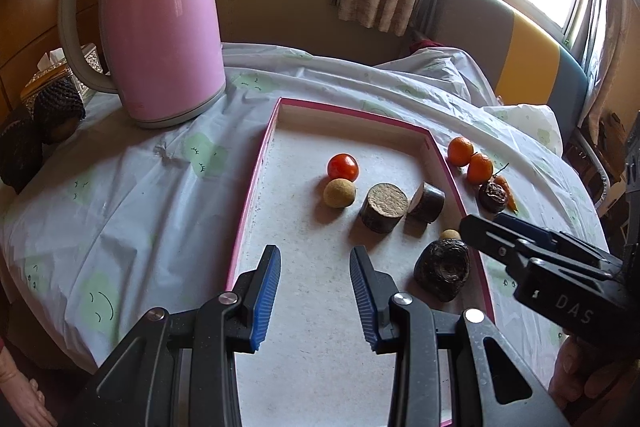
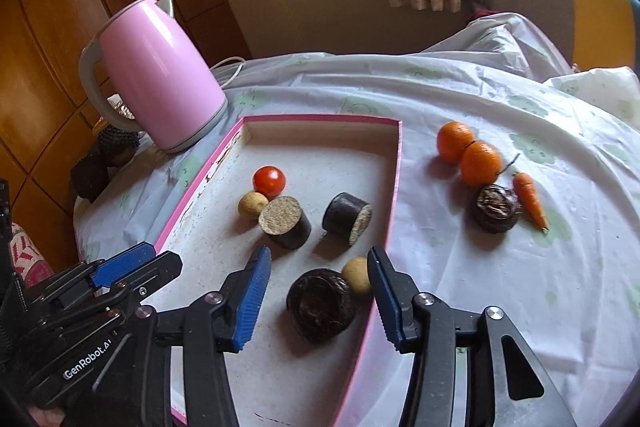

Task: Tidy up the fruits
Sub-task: 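Carry the brown cylinder into the tray and open the right tool, then nudge the dark round fruit in the tray with left while right approaches the carrot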

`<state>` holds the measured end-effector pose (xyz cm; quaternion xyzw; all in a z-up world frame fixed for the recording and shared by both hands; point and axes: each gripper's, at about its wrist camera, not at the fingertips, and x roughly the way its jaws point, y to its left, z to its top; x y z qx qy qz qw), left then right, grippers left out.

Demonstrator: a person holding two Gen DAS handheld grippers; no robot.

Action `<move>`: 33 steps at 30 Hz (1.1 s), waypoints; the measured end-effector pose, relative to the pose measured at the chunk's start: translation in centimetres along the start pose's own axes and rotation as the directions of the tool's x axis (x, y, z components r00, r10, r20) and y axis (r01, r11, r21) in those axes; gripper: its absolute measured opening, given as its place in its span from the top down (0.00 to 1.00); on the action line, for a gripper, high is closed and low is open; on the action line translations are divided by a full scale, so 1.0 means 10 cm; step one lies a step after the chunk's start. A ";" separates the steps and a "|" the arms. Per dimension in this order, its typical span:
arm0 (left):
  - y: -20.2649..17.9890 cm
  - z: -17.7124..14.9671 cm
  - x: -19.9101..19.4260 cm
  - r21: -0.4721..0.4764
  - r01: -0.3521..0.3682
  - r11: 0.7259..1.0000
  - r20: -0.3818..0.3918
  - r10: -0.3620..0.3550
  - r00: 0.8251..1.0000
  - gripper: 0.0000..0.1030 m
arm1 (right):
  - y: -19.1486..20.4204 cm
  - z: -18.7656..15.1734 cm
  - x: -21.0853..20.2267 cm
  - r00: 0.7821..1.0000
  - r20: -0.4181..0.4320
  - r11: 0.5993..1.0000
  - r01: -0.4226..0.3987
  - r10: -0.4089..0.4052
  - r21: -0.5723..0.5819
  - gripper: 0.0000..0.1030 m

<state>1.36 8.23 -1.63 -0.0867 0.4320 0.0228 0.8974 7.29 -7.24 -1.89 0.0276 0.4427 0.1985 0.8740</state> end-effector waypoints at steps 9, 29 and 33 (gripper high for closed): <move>-0.19 -0.02 -0.05 0.056 0.012 0.998 0.012 -0.012 1.000 0.65 | -0.31 -0.10 -0.19 0.997 0.036 0.996 0.063 -0.066 0.069 0.41; -0.66 -0.05 -0.02 0.175 0.069 0.982 -0.023 -0.066 0.998 0.65 | -1.05 -0.33 -0.36 0.975 0.038 0.959 0.207 -0.218 0.193 0.41; -0.76 -0.06 0.00 0.201 0.080 0.976 -0.032 -0.075 0.997 0.65 | -1.17 -0.38 -0.38 0.968 0.033 0.950 0.236 -0.247 0.206 0.40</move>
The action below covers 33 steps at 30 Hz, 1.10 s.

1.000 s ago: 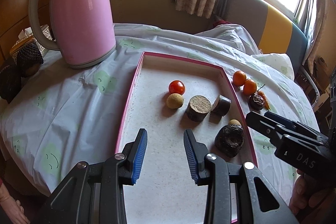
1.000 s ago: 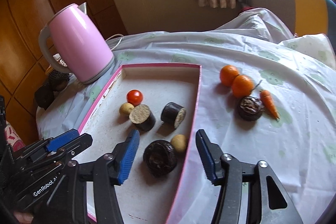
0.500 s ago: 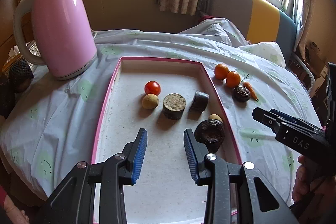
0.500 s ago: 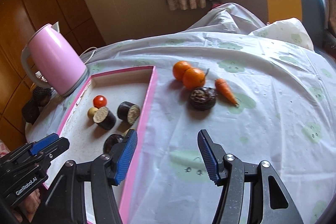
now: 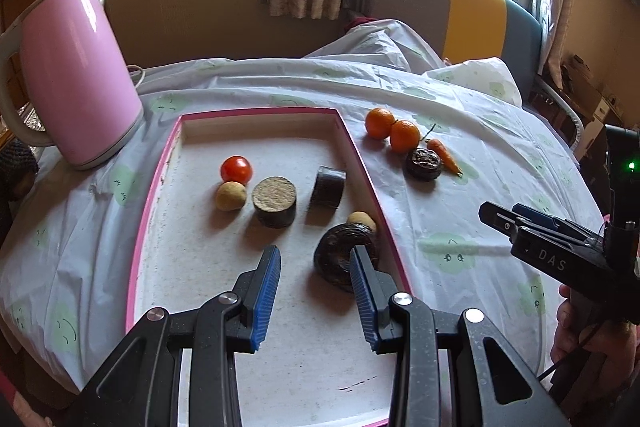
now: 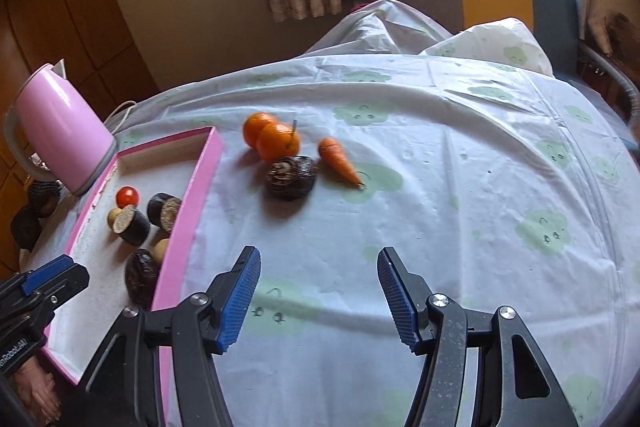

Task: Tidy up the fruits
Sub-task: 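Nudge the dark round fruit in the tray with left while right approaches the carrot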

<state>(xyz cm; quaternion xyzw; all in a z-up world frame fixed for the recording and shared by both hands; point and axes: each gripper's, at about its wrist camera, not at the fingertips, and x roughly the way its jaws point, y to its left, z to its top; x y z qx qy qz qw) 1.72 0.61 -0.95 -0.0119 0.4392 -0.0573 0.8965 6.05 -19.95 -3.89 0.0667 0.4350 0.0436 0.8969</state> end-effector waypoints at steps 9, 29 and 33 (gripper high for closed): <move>-0.07 -0.03 0.12 0.018 0.032 0.999 -0.030 -0.031 0.999 0.65 | -0.20 -0.02 0.16 0.999 -0.035 0.999 0.012 -0.011 0.031 0.46; -0.06 -0.01 0.24 0.007 0.110 0.994 -0.038 -0.110 0.993 0.65 | -0.16 0.70 0.76 0.999 -0.049 0.998 -0.021 0.018 -0.060 0.64; -0.03 0.01 0.28 -0.006 0.104 0.995 -0.045 -0.104 0.994 0.65 | -0.14 0.80 0.75 0.997 -0.021 0.997 -0.075 0.074 -0.031 0.64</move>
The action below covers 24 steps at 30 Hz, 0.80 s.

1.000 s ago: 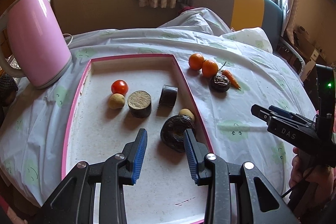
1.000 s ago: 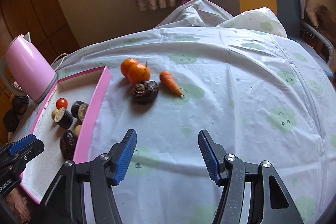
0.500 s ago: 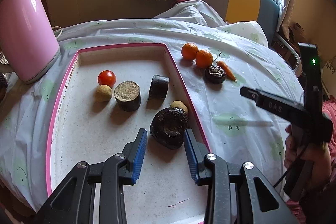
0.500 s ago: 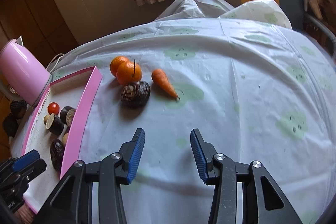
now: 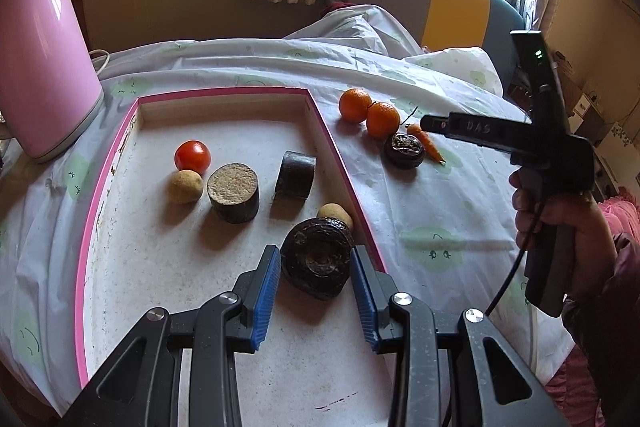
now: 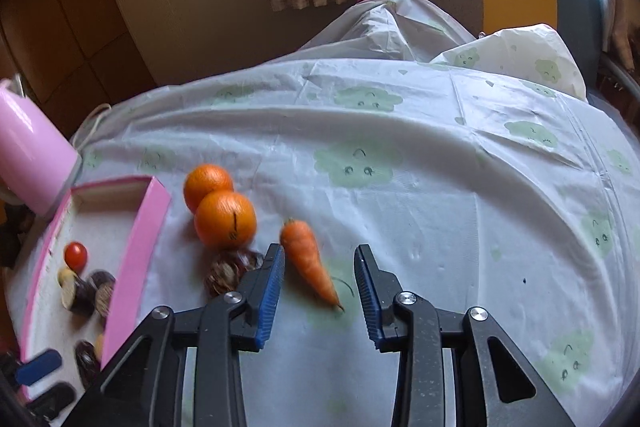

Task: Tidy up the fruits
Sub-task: 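Grasp an orange with the left tool while the right tool reaches the carrot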

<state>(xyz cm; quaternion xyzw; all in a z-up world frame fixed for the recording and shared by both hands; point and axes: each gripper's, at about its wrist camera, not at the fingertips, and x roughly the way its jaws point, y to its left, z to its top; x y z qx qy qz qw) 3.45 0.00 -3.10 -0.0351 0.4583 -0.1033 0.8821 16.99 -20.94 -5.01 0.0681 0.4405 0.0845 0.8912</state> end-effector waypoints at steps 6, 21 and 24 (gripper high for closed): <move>0.01 0.06 0.04 -0.011 0.006 1.000 0.002 -0.006 1.000 0.65 | 0.26 0.02 0.10 0.992 -0.025 0.992 -0.122 0.121 -0.042 0.45; -0.08 0.39 0.26 -0.065 0.005 0.998 -0.036 -0.007 0.999 0.65 | 0.30 0.00 0.32 0.993 -0.072 0.991 -0.101 0.095 -0.085 0.63; -0.16 0.46 0.31 -0.061 0.036 0.997 -0.030 -0.038 0.999 0.65 | 0.24 0.02 0.33 0.987 -0.100 0.991 -0.129 0.123 -0.048 0.60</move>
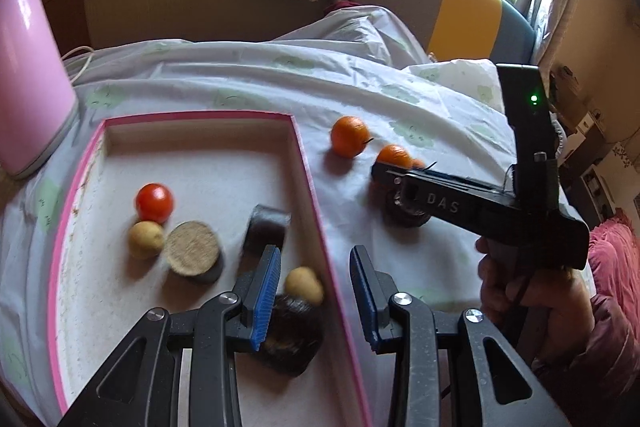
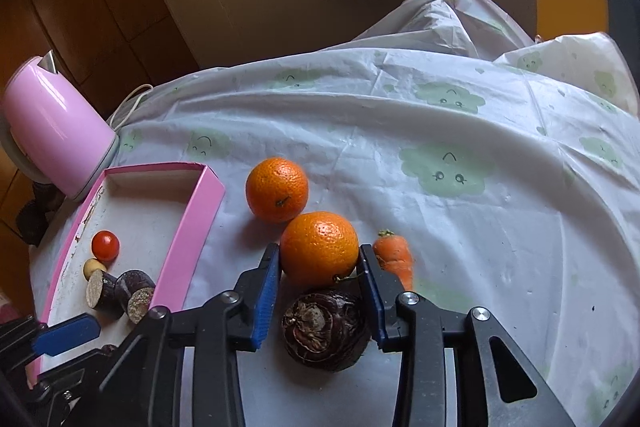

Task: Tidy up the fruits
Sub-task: 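Grasp an orange with the left tool while the right tool reaches the carrot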

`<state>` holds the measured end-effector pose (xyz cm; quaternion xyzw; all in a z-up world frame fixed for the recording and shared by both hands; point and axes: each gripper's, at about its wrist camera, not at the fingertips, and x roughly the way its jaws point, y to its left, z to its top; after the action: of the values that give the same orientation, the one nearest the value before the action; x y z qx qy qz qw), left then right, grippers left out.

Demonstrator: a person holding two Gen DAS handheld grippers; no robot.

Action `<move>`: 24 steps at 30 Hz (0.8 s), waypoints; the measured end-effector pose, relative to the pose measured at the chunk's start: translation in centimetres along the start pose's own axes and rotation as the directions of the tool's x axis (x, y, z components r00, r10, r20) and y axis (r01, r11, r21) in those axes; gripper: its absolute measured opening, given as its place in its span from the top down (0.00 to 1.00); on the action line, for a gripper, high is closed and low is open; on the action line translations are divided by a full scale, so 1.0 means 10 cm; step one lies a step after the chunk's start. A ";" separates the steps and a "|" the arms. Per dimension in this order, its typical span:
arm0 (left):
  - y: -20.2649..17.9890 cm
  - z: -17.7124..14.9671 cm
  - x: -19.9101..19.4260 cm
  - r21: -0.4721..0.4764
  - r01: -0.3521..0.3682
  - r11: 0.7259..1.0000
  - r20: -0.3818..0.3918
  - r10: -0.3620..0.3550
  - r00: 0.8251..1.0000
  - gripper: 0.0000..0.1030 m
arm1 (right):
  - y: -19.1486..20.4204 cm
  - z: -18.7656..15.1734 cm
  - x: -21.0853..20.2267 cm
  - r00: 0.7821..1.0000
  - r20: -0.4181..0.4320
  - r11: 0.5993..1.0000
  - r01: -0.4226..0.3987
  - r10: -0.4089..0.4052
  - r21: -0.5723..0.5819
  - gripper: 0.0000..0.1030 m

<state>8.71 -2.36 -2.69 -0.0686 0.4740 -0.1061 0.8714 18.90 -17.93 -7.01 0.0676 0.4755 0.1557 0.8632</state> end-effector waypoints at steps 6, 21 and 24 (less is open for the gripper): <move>-0.08 0.18 0.09 0.002 0.016 1.000 0.006 -0.016 1.000 0.66 | -0.08 0.07 -0.15 0.997 0.043 0.997 -0.060 0.058 0.044 0.37; -0.50 0.62 0.67 -0.020 0.132 0.991 -0.043 -0.133 0.990 0.64 | -0.52 -0.02 -0.33 0.998 0.056 0.994 0.035 -0.041 0.106 0.79; -0.50 0.68 0.84 -0.053 0.114 0.992 -0.072 -0.118 0.990 0.62 | -0.48 -0.04 -0.26 0.999 0.035 0.996 0.022 -0.025 0.081 0.79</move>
<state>18.23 -9.13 -4.73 -0.1134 0.5040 -0.1475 0.8434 18.24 -23.32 -6.42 0.0997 0.4666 0.1248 0.8699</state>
